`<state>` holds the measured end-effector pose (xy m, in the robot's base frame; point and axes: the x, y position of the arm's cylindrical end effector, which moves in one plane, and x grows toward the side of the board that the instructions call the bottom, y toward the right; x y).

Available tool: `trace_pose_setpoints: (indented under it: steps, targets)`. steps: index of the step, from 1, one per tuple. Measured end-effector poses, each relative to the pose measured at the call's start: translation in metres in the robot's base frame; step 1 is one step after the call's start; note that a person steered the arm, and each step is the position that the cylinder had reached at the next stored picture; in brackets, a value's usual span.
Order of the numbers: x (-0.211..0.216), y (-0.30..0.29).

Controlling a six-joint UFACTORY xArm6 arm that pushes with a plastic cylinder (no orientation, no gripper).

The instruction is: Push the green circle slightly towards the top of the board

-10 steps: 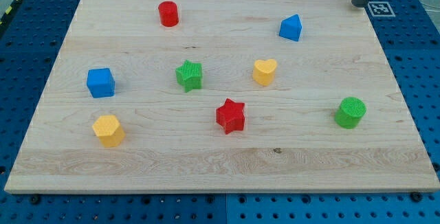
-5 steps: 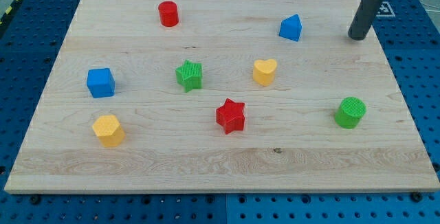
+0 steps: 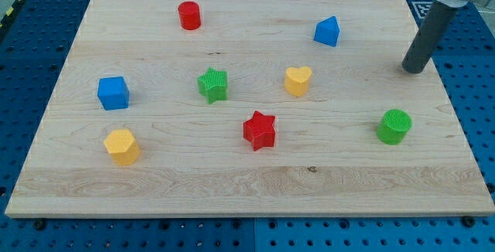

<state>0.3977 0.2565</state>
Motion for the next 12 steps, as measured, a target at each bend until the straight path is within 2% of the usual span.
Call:
trace_pose_setpoints:
  steps: [5,12]
  targets:
    - [0.076,-0.008]
    - [0.102,-0.01]
